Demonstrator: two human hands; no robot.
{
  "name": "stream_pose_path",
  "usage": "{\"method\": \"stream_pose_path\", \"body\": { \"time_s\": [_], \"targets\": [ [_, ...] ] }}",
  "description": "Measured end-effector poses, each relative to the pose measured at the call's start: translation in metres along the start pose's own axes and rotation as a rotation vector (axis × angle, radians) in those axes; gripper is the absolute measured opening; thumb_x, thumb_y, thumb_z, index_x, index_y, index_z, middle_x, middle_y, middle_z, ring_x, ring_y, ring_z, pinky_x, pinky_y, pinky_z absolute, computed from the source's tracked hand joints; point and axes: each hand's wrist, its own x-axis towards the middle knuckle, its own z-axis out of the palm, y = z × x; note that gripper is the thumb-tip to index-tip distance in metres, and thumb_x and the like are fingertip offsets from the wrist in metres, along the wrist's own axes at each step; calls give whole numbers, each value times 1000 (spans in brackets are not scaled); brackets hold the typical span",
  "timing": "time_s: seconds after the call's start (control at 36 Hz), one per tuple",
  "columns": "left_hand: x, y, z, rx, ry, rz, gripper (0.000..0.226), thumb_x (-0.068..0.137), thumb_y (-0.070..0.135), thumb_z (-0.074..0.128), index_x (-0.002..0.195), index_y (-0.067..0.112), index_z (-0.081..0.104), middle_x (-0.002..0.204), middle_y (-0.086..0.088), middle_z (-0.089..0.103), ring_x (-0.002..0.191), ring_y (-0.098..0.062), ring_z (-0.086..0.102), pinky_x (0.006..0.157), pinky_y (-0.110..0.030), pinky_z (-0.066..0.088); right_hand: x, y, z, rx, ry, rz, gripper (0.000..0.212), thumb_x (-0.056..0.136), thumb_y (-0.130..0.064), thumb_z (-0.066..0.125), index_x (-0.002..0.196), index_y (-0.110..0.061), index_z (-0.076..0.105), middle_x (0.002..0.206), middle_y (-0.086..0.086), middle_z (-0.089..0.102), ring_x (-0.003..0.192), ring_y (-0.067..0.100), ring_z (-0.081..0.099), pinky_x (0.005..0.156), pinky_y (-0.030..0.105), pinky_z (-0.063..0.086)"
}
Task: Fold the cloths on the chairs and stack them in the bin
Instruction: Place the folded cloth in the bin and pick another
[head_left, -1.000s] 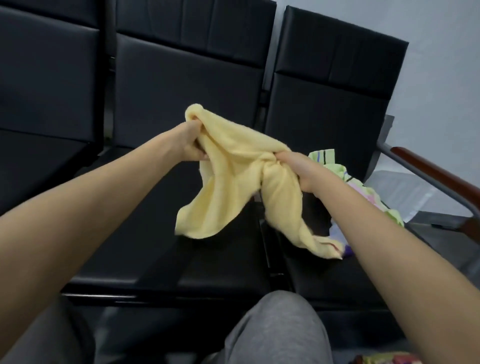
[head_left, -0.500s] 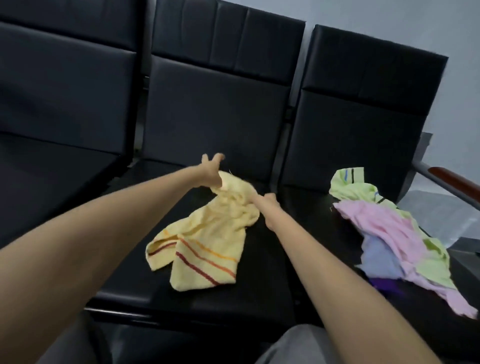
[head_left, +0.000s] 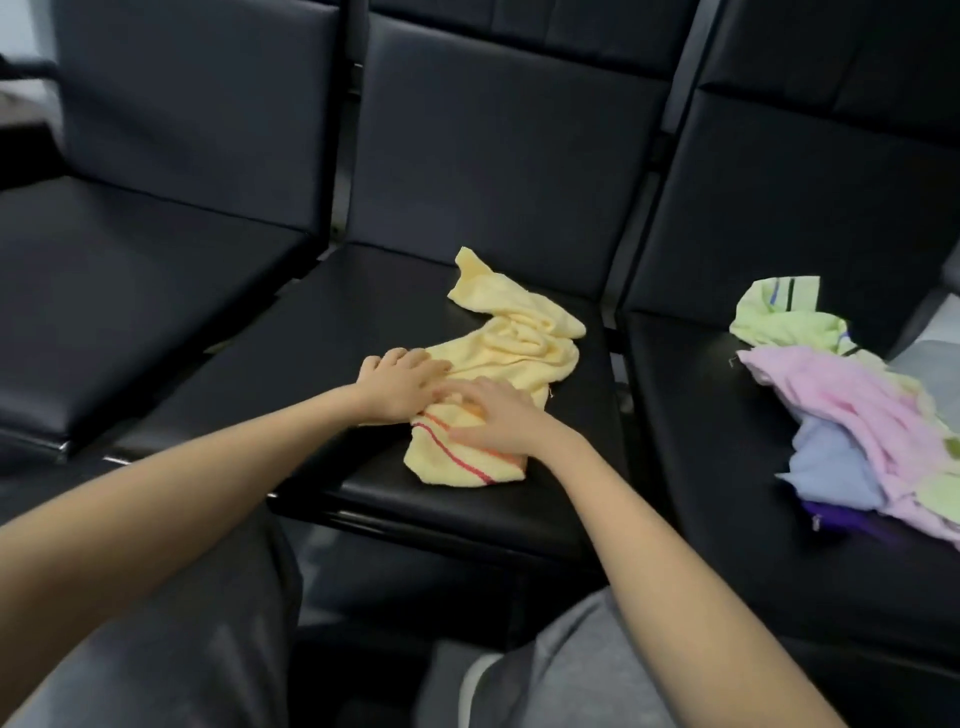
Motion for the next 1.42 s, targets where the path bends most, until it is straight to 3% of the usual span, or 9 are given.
{"method": "stream_pose_path", "body": {
  "time_s": [0.14, 0.42, 0.56, 0.72, 0.92, 1.0, 1.14, 1.31, 1.42],
  "targets": [
    [-2, -17, -2, 49, -81, 73, 49, 104, 36, 9, 152, 29, 5, 160, 7, 4, 147, -14, 3, 114, -43, 5, -7, 9, -8, -8, 172, 212, 35, 99, -23, 41, 131, -27, 52, 124, -2, 59, 103, 19, 58, 77, 33, 48],
    [14, -51, -1, 3, 23, -34, 53, 102, 45, 21, 151, 38, 3, 161, 1, -1, 147, -21, 6, 116, -44, 7, -7, 24, -13, 275, 588, 604, 30, 99, -25, 40, 119, -22, 63, 120, 3, 60, 103, 24, 56, 79, 33, 43],
    [9, -43, -7, -28, 410, 214, 31, 89, 16, 55, 121, 17, 53, 129, -3, 48, 120, -26, 46, 96, -33, 37, -9, 27, -17, 276, 754, 593, 35, 94, -6, 37, 116, -17, 62, 119, 4, 59, 107, 25, 55, 82, 32, 44],
    [-5, -10, -5, -47, 2, 412, 44, 84, 53, 60, 118, 25, 53, 106, 10, 47, 101, -10, 44, 93, -29, 39, -12, 2, -26, 345, 427, 84, 32, 90, -5, 45, 110, -20, 64, 120, -6, 56, 109, 6, 47, 93, 24, 39],
    [-4, 0, 1, -346, 236, 321, 23, 95, 11, 46, 111, 13, 62, 108, -4, 66, 102, -21, 61, 92, -39, 47, -20, -12, -9, 174, 79, -15, 84, 83, -32, 70, 146, -32, 14, 145, 1, 33, 126, 17, 42, 99, 28, 39],
    [-11, -2, -11, -579, 362, 293, 16, 97, 10, 41, 104, 15, 54, 98, -6, 64, 91, -25, 62, 83, -40, 51, -20, -12, -11, -61, 208, 157, 87, 90, -15, 58, 149, -37, -2, 130, 8, 51, 101, 21, 59, 74, 30, 47],
    [-18, 3, -25, -663, 516, 314, 13, 96, 8, 41, 101, 16, 50, 87, -4, 59, 74, -15, 53, 63, -17, 42, -20, -3, -25, -237, 632, 336, 21, 94, -12, 47, 112, -16, 57, 104, 3, 61, 96, 24, 59, 68, 30, 39],
    [-17, -16, -35, -162, 241, 286, 24, 82, 40, 69, 92, 22, 57, 83, 9, 59, 77, -13, 57, 65, -31, 43, -29, 3, -42, -253, 729, 461, 33, 91, 0, 43, 115, -14, 60, 115, 6, 54, 107, 27, 50, 87, 36, 38],
    [-13, -19, -36, -296, 361, 249, 16, 88, 7, 53, 97, 11, 65, 96, -1, 58, 90, -20, 57, 74, -33, 46, -29, 16, -43, -118, 785, 516, 33, 89, 5, 41, 109, -10, 63, 106, 8, 54, 98, 26, 52, 74, 34, 42]
  ]
}}
